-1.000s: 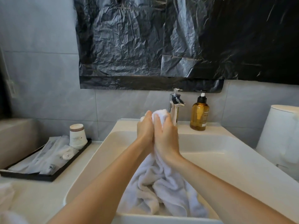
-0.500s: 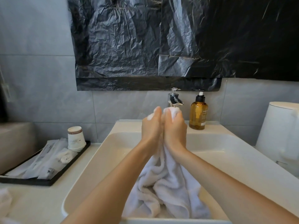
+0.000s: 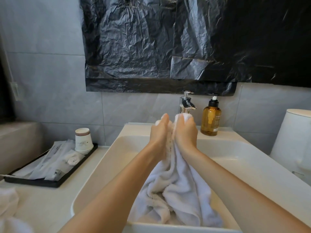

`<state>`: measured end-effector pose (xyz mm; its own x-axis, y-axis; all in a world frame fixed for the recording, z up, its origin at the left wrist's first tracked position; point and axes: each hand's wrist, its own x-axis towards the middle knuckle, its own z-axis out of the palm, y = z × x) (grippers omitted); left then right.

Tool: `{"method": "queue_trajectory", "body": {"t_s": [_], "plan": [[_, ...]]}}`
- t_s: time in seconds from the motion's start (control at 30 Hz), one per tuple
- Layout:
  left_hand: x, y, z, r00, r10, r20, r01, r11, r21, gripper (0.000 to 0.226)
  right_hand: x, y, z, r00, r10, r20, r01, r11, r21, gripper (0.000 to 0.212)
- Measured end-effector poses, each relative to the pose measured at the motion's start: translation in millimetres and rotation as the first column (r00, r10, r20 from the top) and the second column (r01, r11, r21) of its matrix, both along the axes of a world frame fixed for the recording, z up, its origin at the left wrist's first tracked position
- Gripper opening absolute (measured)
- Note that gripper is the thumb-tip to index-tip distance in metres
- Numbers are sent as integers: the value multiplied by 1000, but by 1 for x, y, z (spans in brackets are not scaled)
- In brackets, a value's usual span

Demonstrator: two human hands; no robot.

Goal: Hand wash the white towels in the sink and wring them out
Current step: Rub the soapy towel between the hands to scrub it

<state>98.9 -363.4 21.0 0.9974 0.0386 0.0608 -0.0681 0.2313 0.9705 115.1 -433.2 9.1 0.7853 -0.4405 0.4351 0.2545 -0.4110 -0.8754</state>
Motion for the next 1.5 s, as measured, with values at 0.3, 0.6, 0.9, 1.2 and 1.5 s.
{"method": "queue_trajectory", "body": {"t_s": [0.3, 0.6, 0.9, 1.2, 1.5], "plan": [[0, 0, -1, 1000, 7, -11, -7, 1000, -2, 32, -2, -2, 1, 999, 19, -49, -23, 997, -75, 30], [1, -6, 0, 1000, 12, 16, -13, 999, 43, 35, -8, -4, 3, 999, 21, 30, -21, 999, 28, 15], [1, -3, 0, 999, 8, 36, -10, 999, 48, 34, -11, 0, 3, 1000, -22, 16, 22, 1000, -15, 25], [-1, -2, 0, 996, 37, 83, -44, 995, 86, 36, -11, 0, -3, 1000, 21, -21, -24, 990, -140, 26], [-1, -10, -2, 984, 5, 176, -13, 999, 46, 38, -11, -12, 4, 999, 48, -3, -47, 999, 16, 18]]}}
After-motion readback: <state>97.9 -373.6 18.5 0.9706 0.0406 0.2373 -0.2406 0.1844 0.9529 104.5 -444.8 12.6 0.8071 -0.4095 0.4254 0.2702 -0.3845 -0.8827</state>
